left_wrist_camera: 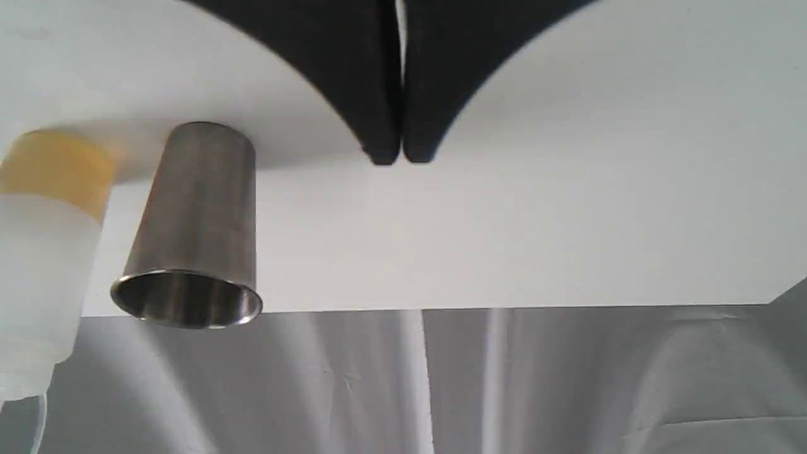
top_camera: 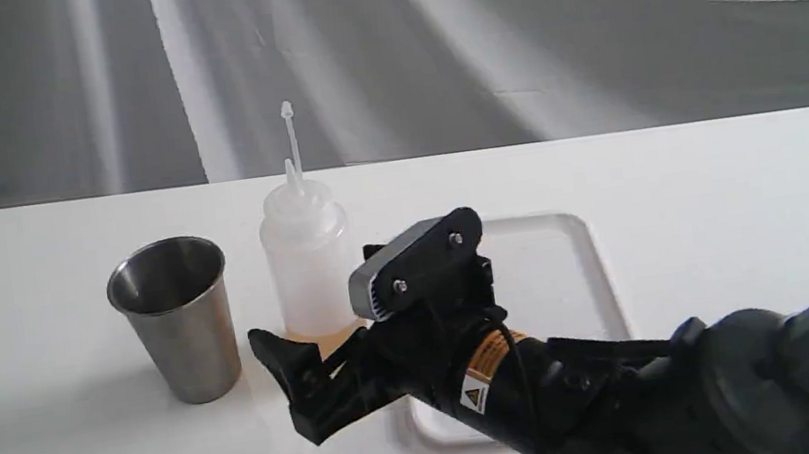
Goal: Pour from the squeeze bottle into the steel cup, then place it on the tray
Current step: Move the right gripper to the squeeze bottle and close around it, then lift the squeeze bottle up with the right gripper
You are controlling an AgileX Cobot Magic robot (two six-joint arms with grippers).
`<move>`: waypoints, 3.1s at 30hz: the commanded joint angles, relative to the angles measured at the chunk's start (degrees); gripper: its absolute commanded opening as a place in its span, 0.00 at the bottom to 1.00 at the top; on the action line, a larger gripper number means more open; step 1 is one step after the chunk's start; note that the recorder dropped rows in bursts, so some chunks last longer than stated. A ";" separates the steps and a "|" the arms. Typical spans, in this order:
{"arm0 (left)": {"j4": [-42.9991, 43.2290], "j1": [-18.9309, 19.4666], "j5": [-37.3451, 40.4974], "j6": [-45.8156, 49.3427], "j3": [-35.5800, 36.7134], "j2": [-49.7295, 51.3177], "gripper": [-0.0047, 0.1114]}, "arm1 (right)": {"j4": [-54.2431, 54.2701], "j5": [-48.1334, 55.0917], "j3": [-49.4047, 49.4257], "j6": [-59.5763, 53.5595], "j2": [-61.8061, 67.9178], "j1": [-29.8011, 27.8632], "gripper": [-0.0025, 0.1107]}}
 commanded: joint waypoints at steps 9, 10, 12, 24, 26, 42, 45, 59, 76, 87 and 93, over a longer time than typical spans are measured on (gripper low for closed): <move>-0.04 -0.46 -0.43 -0.14 0.25 -0.15 0.04 | 5.21 1.39 -4.43 -6.62 5.54 0.11 0.95; -0.04 -0.46 -0.43 -0.14 0.25 -0.15 0.04 | 5.85 1.26 -4.43 -7.77 5.88 0.11 0.95; -0.04 -0.46 -0.43 -0.14 0.25 -0.15 0.04 | 6.48 1.29 -4.54 -8.46 6.69 -0.02 0.95; -0.04 -0.46 -0.43 -0.28 0.25 -0.15 0.04 | 6.90 1.79 -9.58 -8.47 11.22 -1.54 0.95; -0.04 -0.46 -0.43 -0.28 0.25 -0.15 0.04 | 6.94 2.05 -10.90 -8.47 11.91 -2.09 0.95; -0.04 -0.46 -0.43 -0.35 0.25 -0.15 0.04 | 7.19 6.64 -21.15 -11.22 17.28 -3.66 0.95; -0.04 -0.46 -0.43 -0.35 0.25 -0.15 0.04 | 7.19 7.38 -22.56 -11.22 18.26 -3.89 0.95; -0.04 -0.46 -0.43 -0.16 0.25 -0.15 0.04 | 7.19 8.18 -27.11 -9.92 21.60 -4.80 0.95; -0.04 -0.46 -0.43 -0.31 0.25 -0.15 0.04 | 6.57 6.56 -29.60 -9.73 23.81 -4.80 0.95; -0.04 -0.46 -0.43 -0.15 0.25 -0.15 0.04 | 6.53 5.64 -29.82 -9.87 24.33 -5.49 0.95; -0.04 -0.46 -0.43 -0.27 0.25 -0.15 0.04 | 5.60 5.99 -29.82 -9.87 24.84 -5.49 0.84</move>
